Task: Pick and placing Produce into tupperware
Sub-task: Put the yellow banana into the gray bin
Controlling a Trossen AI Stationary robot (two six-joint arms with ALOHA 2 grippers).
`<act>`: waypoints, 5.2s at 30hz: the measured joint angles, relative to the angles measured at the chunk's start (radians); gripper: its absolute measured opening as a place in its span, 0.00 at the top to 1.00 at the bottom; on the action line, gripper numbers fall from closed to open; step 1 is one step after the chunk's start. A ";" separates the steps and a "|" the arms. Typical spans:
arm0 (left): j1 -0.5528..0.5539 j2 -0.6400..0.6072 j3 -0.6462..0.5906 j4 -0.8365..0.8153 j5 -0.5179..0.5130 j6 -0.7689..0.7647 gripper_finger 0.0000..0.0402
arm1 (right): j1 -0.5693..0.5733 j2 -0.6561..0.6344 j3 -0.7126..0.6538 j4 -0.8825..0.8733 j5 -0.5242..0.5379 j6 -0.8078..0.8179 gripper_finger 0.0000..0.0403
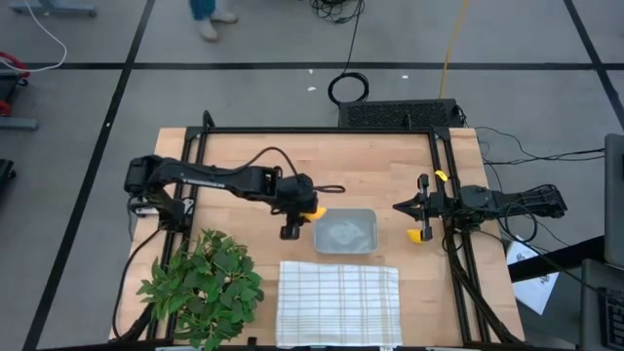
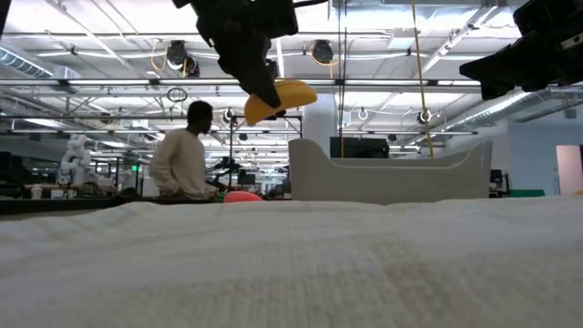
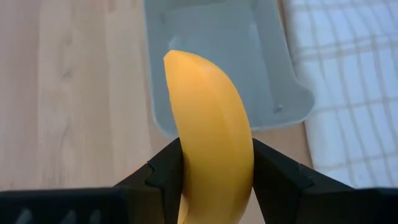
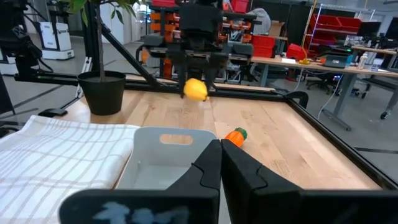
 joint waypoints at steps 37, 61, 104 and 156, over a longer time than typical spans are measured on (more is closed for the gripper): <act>-0.039 0.393 0.354 0.092 0.162 0.047 0.60 | 0.000 0.000 0.000 0.000 0.000 0.004 1.00; -0.064 0.456 0.346 0.080 0.038 0.189 0.60 | 0.000 0.009 -0.156 0.339 -0.001 0.000 1.00; -0.084 0.511 0.345 0.109 0.025 0.496 0.60 | 0.000 0.011 -0.160 0.336 -0.004 0.001 1.00; -0.090 0.510 0.403 0.019 0.046 0.168 0.60 | 0.000 0.011 -0.160 0.313 -0.004 0.004 1.00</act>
